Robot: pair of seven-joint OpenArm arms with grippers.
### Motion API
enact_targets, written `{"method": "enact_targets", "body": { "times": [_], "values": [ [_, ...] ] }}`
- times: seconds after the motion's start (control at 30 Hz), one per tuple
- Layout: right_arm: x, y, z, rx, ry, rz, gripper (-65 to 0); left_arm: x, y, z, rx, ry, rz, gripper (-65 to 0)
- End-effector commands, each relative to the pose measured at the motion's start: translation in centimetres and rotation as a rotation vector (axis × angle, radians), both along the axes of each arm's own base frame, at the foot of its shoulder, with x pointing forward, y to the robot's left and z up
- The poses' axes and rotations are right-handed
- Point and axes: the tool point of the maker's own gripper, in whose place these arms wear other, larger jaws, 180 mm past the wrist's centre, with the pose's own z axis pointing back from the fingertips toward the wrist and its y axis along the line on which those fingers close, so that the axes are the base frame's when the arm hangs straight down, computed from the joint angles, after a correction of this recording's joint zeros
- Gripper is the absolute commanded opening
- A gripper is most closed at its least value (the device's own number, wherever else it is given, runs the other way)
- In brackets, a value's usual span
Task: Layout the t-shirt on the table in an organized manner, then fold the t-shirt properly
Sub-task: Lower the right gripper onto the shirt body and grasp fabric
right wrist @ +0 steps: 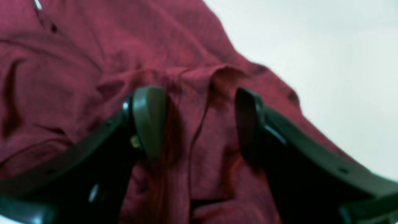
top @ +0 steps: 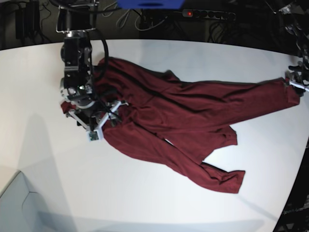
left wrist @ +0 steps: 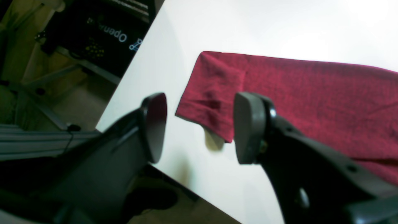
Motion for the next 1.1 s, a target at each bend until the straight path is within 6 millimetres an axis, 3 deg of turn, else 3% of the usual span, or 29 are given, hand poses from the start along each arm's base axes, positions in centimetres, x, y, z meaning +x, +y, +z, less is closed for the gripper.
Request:
{"method": "enact_targets", "body": {
  "times": [0.0,0.27,0.5,0.6,0.83,1.07],
  "values": [
    [1.3,0.2,1.7,0.012,-0.065,0.0,-28.9,0.7,0.7,1.7,0.038,-0.044,-0.003,-31.9],
    [1.3,0.3,1.8,0.014,-0.068,0.005,-30.9,0.8,0.6,1.7,0.037,-0.043,-0.006,-31.9],
    [0.8,2.8,1.8,0.016,-0.065,0.154,-57.6,0.8,0.6,1.7,0.037,-0.045,-0.006,-31.9],
    [0.5,3.5,2.0,0.015,-0.071,0.215,-64.5,0.8,0.6,1.7,0.037,-0.045,-0.006,-31.9],
    [0.2,3.3,4.4,0.0,-0.139,0.222,-65.0,0.8,0.6,1.7,0.034,-0.048,-0.007,-31.9],
    [-2.5,3.0,8.6,-0.028,-0.248,0.222,-65.0,1.8,0.6,2.4,0.035,-0.076,-0.007,-31.9]
  ]
}}
